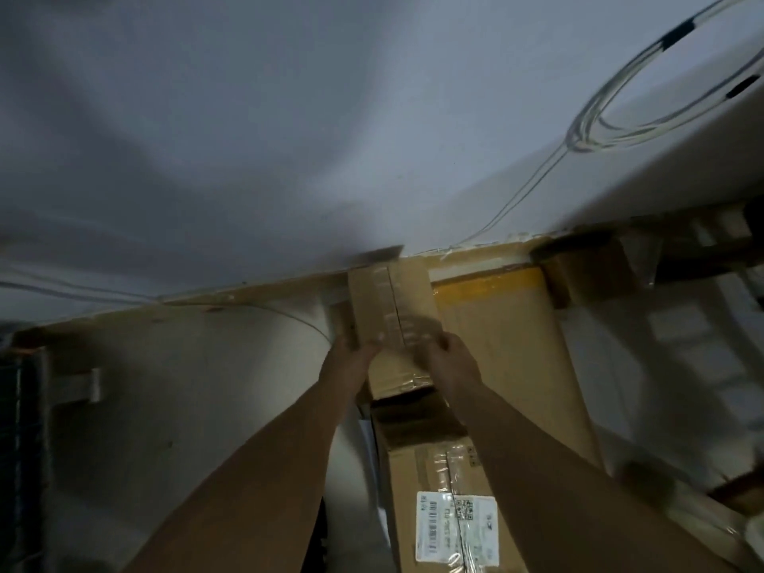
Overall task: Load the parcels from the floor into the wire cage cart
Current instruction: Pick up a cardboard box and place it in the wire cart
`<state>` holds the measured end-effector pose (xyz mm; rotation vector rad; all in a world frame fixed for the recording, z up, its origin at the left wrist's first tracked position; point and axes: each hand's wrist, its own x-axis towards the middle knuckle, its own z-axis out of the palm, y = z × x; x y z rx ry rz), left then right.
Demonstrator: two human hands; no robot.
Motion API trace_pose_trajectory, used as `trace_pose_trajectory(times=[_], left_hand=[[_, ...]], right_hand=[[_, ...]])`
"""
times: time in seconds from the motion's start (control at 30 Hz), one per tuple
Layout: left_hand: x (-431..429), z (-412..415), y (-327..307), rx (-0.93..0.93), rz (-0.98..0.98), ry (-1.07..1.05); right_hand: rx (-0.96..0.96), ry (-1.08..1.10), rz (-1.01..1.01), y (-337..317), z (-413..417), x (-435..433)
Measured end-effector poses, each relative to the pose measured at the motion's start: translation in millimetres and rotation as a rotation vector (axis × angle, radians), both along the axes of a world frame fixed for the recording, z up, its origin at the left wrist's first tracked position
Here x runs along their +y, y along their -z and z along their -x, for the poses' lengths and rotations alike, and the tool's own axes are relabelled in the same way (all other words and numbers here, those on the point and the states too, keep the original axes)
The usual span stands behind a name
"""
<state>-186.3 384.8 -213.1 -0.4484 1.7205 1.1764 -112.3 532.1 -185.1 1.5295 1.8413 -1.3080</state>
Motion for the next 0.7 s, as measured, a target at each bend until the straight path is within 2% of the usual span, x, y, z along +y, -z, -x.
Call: trace_pose_trajectory(times=[0.17, 0.33, 0.5, 0.7], left_hand=[[11, -6, 21, -0.113, -0.107, -0.112], [21, -8, 28, -0.180, -0.155, -0.193], [25, -16, 15, -0.111, -0.150, -0.181], [27, -24, -59, 0.034, -0.106, -0.154]], right_hand=[[-0.020, 0.058, 0.028, 16, 3, 7], [0.050, 0.062, 0.172, 26, 2, 14], [0.092, 0.021, 0.151, 13, -3, 16], [0.142, -0.027, 0.075, -68, -17, 29]])
